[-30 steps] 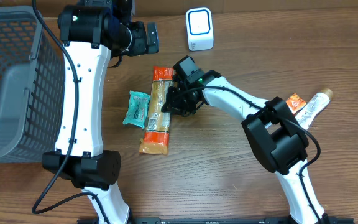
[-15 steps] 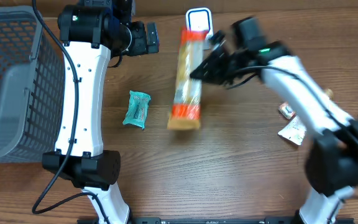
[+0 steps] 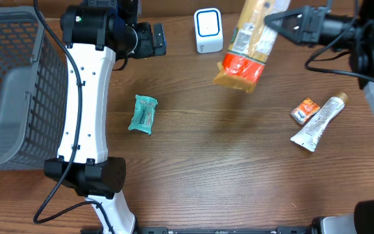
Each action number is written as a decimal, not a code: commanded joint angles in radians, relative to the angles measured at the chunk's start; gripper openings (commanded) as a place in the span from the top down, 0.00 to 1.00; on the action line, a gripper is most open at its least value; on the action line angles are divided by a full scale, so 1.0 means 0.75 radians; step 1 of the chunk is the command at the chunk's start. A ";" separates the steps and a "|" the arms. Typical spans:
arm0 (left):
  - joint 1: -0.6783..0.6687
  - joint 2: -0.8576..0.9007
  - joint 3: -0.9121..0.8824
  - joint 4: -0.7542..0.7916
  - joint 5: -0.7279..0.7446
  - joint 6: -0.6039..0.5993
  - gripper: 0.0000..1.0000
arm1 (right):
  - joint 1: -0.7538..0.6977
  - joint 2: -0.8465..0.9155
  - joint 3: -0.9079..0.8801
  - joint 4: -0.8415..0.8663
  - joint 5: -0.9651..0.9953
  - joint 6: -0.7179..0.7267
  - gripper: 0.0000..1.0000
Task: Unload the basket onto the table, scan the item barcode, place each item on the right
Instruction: 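Lift the spaghetti pack and hold its barcode to the scanner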
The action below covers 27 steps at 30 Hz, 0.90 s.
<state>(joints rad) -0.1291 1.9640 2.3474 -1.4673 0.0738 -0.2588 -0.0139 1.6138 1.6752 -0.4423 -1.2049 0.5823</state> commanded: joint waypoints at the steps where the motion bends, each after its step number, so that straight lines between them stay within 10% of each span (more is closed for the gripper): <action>1: -0.001 0.009 -0.005 0.002 -0.005 0.016 0.00 | -0.029 -0.126 0.036 0.091 -0.110 0.128 0.96; 27: -0.003 0.009 -0.005 0.002 -0.005 0.016 0.00 | -0.044 -0.162 0.036 0.063 0.111 0.140 0.96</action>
<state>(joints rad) -0.1291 1.9640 2.3474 -1.4670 0.0734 -0.2588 -0.0452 1.5417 1.6752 -0.3859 -1.1881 0.7090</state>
